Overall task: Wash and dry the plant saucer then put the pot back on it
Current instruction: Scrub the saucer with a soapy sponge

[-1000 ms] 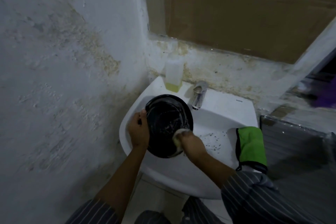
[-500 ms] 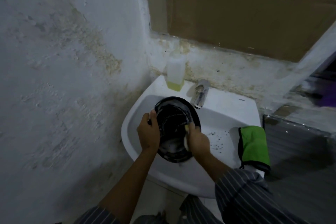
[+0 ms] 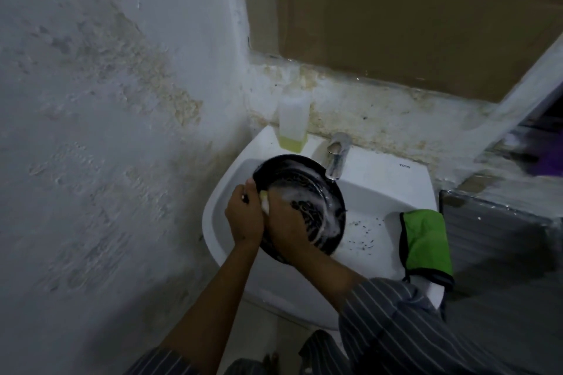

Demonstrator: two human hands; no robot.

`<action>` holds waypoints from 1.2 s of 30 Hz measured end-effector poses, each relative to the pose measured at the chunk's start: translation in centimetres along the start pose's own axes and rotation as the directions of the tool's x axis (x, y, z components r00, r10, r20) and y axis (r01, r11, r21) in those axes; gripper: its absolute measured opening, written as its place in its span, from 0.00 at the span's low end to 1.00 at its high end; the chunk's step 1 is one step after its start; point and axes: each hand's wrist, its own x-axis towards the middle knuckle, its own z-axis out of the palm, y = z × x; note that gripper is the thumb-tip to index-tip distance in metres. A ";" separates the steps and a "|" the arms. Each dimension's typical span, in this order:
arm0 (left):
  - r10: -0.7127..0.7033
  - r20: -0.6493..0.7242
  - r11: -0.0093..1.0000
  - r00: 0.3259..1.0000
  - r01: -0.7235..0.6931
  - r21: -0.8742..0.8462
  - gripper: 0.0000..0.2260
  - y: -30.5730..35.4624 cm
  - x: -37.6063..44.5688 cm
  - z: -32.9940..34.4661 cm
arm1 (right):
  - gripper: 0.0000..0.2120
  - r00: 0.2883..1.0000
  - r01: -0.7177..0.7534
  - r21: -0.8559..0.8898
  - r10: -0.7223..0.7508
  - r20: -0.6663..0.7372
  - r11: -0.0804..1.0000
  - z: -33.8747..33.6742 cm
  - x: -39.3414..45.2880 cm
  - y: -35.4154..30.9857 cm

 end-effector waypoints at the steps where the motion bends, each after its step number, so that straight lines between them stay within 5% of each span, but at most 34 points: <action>1: 0.009 -0.003 1.000 1.000 -0.009 0.008 0.21 0.0 0.6 -0.3 | 0.20 0.999 0.004 -0.005 -0.003 0.037 1.000 0.5 -1.0 0.8; 5: 0.025 0.046 0.998 0.999 -0.027 0.062 0.20 -1.0 1.4 -1.4 | 0.18 0.958 -0.237 -0.195 0.263 0.118 0.952 -0.4 -3.2 5.9; 9: 0.093 0.132 0.992 0.987 -0.103 0.068 0.22 -1.4 0.3 -1.5 | 0.12 0.904 -0.424 -0.198 0.426 -0.033 0.884 -1.8 -1.5 7.3; 12: 0.075 0.179 0.994 0.981 -0.088 0.069 0.22 -1.3 0.0 -1.0 | 0.13 0.929 -0.369 -0.137 0.368 -0.029 0.919 -1.6 1.3 4.7; 19: -0.087 0.105 0.996 0.991 0.087 0.007 0.17 -0.9 3.1 -1.8 | 0.16 0.998 0.059 0.228 -0.056 -0.020 0.972 0.0 0.0 -2.0; 25: 0.001 0.144 0.998 0.990 -0.010 0.058 0.19 -1.3 2.5 -2.4 | 0.07 0.965 0.192 -0.077 -0.203 -0.168 0.978 -3.2 3.8 -0.9; 30: 0.045 0.158 0.997 0.986 -0.053 0.049 0.23 -1.3 2.5 -2.7 | 0.08 0.982 0.094 -0.379 -0.148 -0.115 0.921 -4.4 3.7 3.7; 36: 0.040 0.127 0.997 0.991 -0.048 0.057 0.23 -2.4 2.4 -2.6 | 0.13 0.983 -0.186 -0.217 0.179 -0.049 0.958 -1.8 -1.6 6.2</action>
